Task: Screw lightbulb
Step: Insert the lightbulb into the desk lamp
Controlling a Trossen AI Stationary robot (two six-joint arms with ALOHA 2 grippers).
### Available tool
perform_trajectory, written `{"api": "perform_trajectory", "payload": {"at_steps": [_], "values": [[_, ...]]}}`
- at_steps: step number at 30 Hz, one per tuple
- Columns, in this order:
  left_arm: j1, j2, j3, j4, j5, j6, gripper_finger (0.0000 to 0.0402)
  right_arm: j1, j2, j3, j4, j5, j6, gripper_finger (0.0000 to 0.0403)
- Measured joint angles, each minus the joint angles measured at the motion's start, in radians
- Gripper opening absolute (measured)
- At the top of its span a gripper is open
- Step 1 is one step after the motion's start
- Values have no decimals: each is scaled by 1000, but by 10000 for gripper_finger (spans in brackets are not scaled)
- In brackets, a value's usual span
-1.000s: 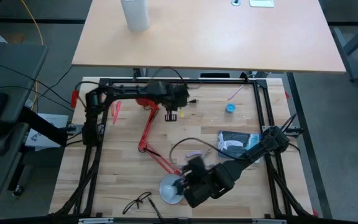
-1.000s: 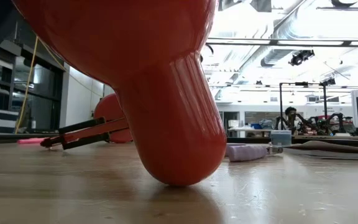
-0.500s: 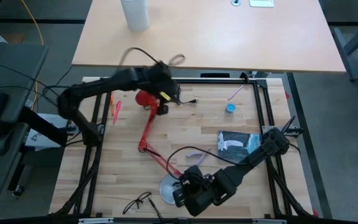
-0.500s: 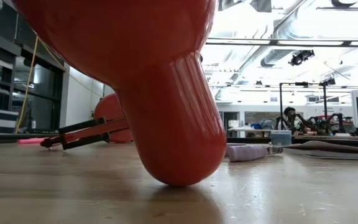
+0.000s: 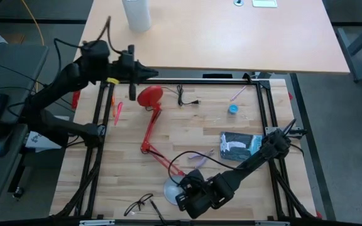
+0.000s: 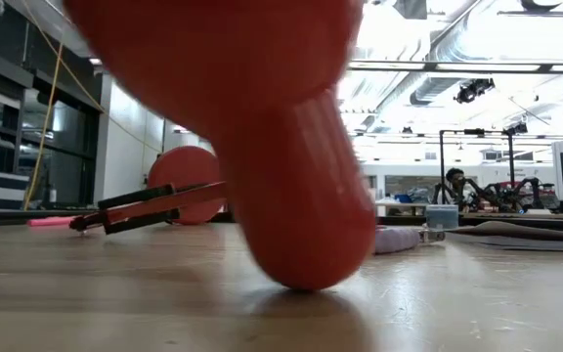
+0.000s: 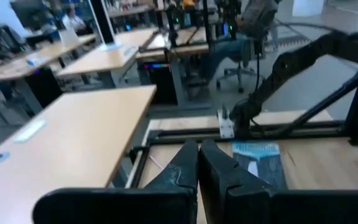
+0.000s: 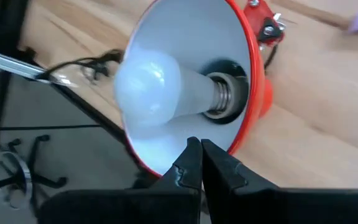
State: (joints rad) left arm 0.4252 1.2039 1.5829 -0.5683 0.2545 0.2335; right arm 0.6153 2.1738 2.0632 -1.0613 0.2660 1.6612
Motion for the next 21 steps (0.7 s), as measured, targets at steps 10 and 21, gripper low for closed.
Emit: {"api": "perform_trajectory", "payload": {"at_steps": [10, 21], "values": [[0, -13, 0, -64, -2, -22, 0, -20, 4, -3, -289, -90, -5, 0], [-8, -13, 0, -122, 47, -65, 0, -47, 0, -3, -426, -92, -47, 0]]}}
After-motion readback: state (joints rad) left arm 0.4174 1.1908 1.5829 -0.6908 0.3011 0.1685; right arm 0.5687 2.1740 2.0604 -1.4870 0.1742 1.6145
